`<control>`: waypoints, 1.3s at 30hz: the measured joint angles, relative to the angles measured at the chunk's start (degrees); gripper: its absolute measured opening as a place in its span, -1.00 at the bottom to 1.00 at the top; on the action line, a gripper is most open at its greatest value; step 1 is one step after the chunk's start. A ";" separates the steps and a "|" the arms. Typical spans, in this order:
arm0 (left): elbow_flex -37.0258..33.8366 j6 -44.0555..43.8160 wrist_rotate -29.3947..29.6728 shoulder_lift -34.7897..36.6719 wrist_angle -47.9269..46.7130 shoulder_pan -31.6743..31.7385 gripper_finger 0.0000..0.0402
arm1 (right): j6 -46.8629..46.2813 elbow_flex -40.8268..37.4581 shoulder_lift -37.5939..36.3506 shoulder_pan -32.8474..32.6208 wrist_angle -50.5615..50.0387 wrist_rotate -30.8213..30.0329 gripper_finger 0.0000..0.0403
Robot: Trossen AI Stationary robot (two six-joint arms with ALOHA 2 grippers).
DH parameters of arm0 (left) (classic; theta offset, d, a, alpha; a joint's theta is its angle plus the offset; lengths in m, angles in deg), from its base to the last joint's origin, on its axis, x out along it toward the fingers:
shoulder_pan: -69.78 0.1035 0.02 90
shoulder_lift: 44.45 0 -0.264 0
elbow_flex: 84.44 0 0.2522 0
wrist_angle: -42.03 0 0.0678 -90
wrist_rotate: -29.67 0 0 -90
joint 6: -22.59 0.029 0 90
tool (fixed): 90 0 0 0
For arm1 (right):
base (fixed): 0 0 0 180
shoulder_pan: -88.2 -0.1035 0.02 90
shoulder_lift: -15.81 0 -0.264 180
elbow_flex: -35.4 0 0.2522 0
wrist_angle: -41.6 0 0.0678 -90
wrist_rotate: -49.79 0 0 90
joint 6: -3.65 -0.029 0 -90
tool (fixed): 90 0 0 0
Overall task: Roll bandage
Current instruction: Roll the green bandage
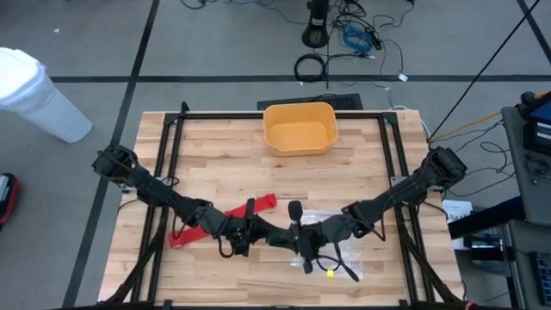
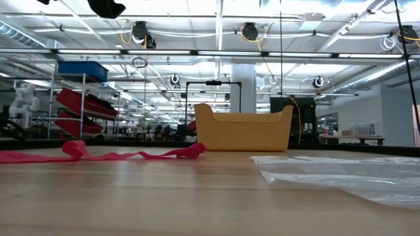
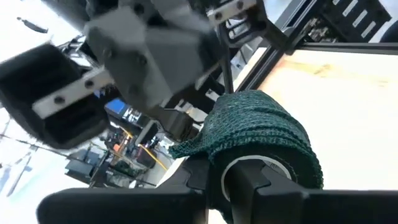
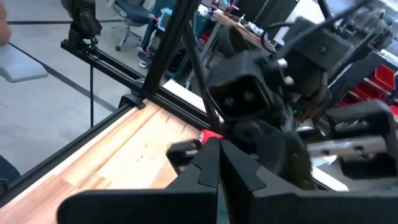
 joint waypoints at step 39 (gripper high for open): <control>-0.39 -23.96 -15.42 -0.23 3.19 7.70 -0.84 | 2.11 0.27 0.15 -9.27 -17.89 -39.22 -0.24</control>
